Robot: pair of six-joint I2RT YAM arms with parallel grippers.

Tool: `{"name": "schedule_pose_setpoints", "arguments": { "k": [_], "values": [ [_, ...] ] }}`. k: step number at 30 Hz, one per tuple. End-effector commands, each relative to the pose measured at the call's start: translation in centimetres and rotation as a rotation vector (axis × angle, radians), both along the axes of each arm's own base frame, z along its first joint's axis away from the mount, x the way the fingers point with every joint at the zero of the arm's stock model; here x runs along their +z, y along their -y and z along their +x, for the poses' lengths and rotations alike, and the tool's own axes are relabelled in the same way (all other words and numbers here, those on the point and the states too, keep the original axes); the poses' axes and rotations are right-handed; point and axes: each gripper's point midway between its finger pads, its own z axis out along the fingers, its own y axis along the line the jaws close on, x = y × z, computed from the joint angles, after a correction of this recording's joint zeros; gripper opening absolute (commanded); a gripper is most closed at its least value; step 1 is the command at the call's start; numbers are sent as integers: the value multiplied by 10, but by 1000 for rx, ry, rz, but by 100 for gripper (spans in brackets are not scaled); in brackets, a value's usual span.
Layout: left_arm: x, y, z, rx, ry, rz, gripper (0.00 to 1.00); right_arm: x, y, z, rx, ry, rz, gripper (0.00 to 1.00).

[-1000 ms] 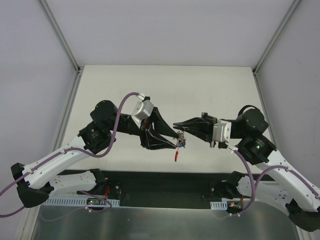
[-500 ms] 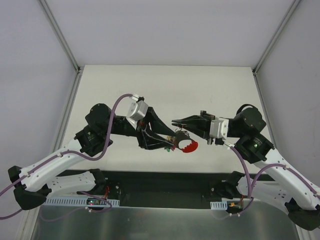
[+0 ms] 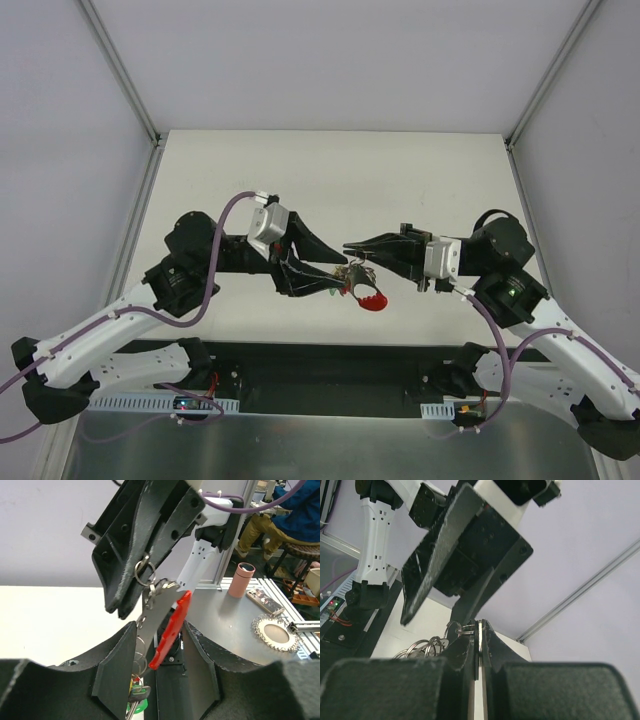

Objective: Remove the keys from the keyring

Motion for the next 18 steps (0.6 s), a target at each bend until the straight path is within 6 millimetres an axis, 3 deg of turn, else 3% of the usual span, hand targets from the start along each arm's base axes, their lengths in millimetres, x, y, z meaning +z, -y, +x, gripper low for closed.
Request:
{"name": "schedule_pose_setpoints", "arguments": {
  "k": [1, 18],
  "values": [
    [20, 7, -2, -29, 58, -54, 41, 32, 6, -17, 50, 75, 101, 1],
    [27, 5, -3, -31, 87, -102, 40, 20, 2, -11, 36, 50, 85, 1]
  ]
}}
